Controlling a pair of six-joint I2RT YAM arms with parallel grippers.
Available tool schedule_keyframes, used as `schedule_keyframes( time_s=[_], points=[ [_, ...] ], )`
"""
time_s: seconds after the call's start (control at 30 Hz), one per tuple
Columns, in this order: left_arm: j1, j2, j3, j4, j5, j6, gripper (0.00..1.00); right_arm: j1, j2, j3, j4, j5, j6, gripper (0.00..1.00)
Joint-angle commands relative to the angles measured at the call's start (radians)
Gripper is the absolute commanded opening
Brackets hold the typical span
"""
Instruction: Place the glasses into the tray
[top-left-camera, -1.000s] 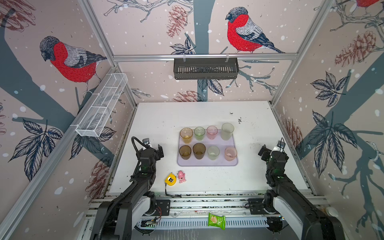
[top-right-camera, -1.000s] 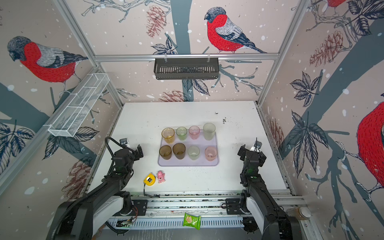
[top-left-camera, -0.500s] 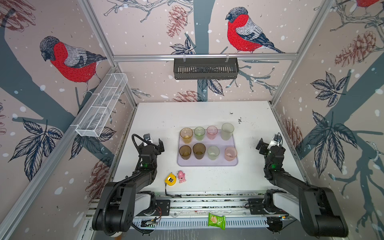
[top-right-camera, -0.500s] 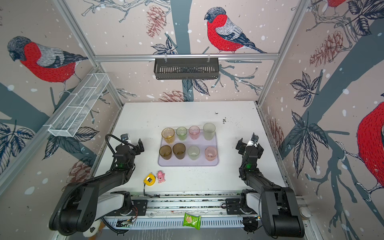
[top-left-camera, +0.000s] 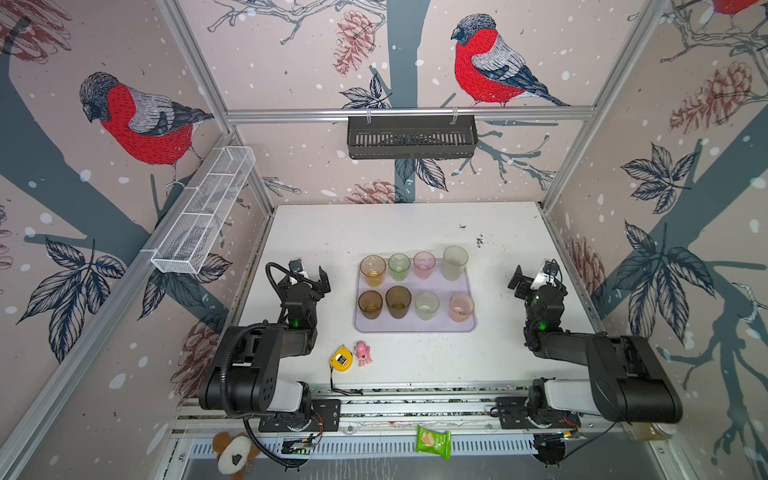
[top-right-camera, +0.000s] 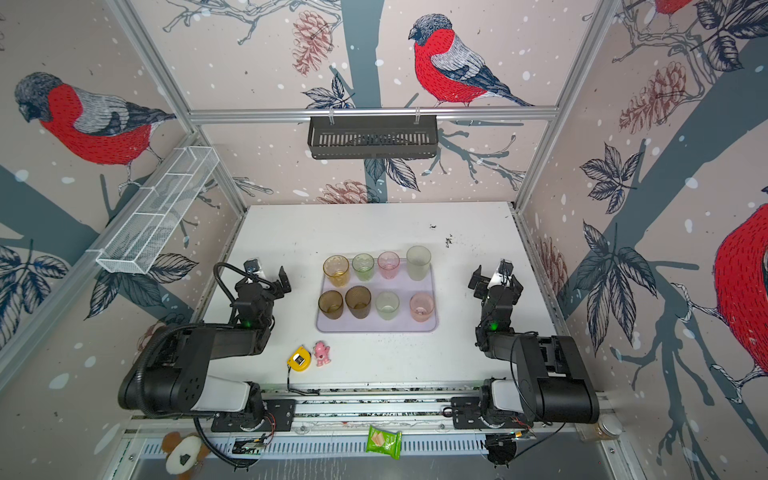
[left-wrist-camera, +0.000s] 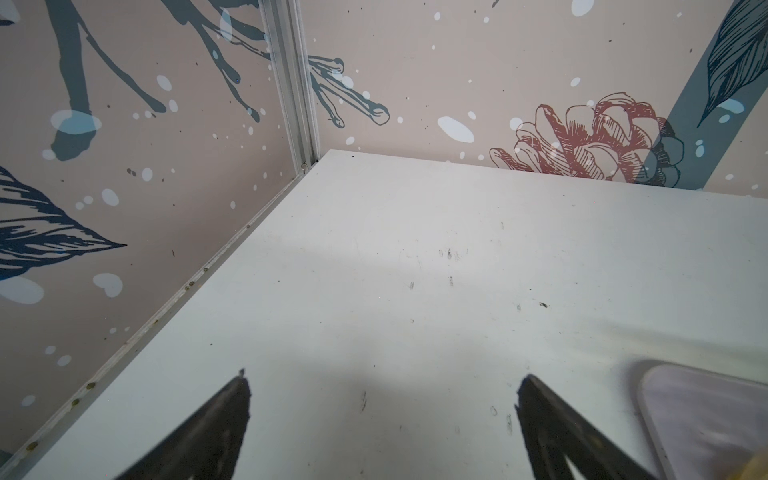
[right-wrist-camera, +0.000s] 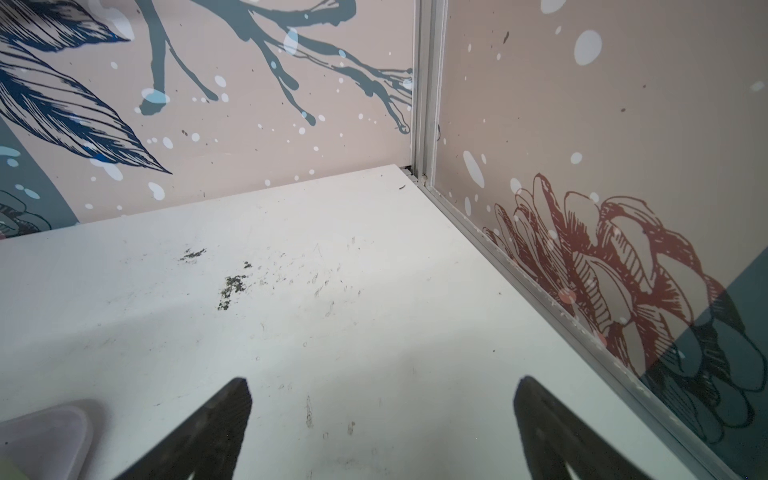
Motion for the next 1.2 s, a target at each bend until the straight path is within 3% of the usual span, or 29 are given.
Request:
schedule_keyframes(
  time_s=[0.0,0.3,1.17],
  points=[
    [0.004,0.028,-0.011,0.154,-0.020,0.015,0.99,0.001,0.058,-0.021,0.185,0.022,0.017,1.00],
    [0.004,0.103,-0.037,0.265,-0.008,0.024,0.99,0.039,0.164,-0.011,0.266,0.098,-0.008,1.00],
    [-0.007,0.107,-0.030,0.260,-0.020,0.037,0.99,0.048,0.163,-0.004,0.255,0.110,-0.016,1.00]
  ],
)
